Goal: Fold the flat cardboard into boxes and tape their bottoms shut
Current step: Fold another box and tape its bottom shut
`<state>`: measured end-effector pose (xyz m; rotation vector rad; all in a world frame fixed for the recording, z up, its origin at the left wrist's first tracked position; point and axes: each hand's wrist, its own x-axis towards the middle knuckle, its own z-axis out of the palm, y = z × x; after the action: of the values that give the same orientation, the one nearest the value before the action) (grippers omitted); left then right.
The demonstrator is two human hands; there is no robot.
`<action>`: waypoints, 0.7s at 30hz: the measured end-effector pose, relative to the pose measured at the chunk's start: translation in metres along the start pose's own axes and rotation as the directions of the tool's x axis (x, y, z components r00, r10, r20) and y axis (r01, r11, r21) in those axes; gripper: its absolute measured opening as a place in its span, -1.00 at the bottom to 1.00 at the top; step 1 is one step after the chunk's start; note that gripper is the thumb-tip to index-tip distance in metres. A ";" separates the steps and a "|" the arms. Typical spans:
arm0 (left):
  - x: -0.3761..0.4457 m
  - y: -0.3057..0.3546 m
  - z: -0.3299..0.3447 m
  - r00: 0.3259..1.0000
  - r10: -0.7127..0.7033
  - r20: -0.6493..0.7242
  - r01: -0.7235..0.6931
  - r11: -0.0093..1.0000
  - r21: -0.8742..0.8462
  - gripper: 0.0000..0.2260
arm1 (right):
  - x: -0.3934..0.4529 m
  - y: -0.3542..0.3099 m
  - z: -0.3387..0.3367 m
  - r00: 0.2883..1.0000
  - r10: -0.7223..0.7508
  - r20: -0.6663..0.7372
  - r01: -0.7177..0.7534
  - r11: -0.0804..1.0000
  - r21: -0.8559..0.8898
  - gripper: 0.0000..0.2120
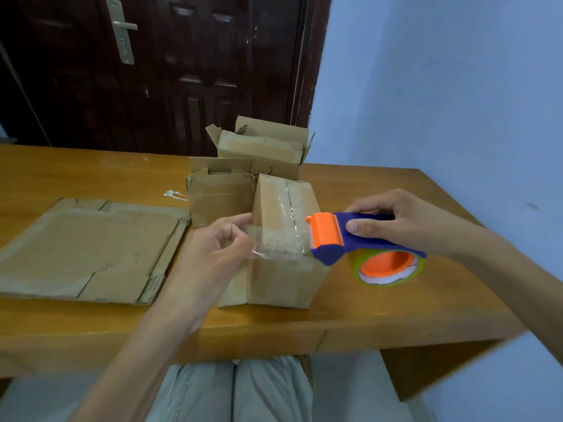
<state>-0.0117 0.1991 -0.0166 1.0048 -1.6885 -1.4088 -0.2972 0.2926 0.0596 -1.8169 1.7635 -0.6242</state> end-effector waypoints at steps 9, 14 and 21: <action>0.006 0.007 0.005 0.999 -0.050 0.020 0.049 0.998 0.039 -0.73 | -0.004 0.015 0.005 1.000 0.010 -0.017 -0.009 0.996 0.092 -0.77; 0.009 0.010 0.002 0.996 -0.092 0.015 0.092 0.995 -0.040 -0.73 | 0.001 0.013 0.012 0.999 0.022 0.032 -0.026 0.993 0.112 -0.65; 0.002 0.009 0.005 0.996 -0.093 0.000 0.092 0.990 -0.105 -0.69 | 0.008 0.014 0.011 0.997 -0.007 0.071 -0.003 0.988 0.153 -0.66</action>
<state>-0.0183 0.2003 -0.0083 1.0381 -1.5643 -1.5372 -0.2996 0.2850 0.0418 -1.7155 1.6215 -0.6685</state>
